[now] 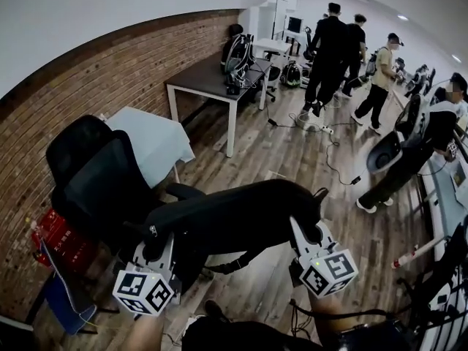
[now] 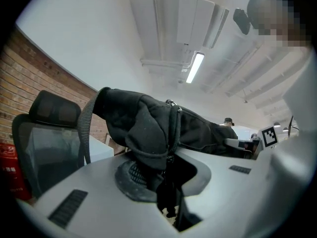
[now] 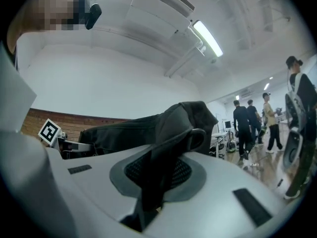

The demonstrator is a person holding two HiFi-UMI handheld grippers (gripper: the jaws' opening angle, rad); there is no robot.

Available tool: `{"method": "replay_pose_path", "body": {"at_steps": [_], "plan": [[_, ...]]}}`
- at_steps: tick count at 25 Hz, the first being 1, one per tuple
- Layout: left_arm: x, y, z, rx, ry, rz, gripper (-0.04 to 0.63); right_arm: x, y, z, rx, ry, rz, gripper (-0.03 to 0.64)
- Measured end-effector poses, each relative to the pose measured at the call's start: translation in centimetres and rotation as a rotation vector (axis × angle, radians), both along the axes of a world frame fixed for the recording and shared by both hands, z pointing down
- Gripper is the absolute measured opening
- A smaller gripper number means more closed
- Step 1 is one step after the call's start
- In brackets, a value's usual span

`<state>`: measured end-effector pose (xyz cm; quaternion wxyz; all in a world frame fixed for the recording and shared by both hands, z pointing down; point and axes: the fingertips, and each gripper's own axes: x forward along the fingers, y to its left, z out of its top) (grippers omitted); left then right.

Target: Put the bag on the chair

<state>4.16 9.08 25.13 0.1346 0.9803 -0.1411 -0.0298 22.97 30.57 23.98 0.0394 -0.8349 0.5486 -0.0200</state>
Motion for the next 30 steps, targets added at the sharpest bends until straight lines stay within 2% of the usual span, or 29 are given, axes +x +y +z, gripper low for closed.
{"method": "replay_pose_path", "body": {"at_steps": [5, 12, 24, 30], "plan": [[-1.1, -4.9, 0.4, -0.032, 0.019, -0.079, 0.064, 0.6, -6.4, -0.5, -0.029, 0.007, -0.071, 0.049], [-2.6, -10.5, 0.3, -0.020, 0.029, -0.189, 0.064, 1.1, -14.4, -0.7, -0.021, 0.013, -0.180, 0.049], [-7.1, -15.2, 1.2, -0.003, -0.003, -0.400, 0.064, 0.0, -24.7, 0.6, -0.015, -0.013, -0.398, 0.049], [-8.3, -17.3, 1.2, -0.019, -0.014, -0.557, 0.064, 0.2, -30.2, 1.0, -0.027, -0.027, -0.545, 0.049]]}}
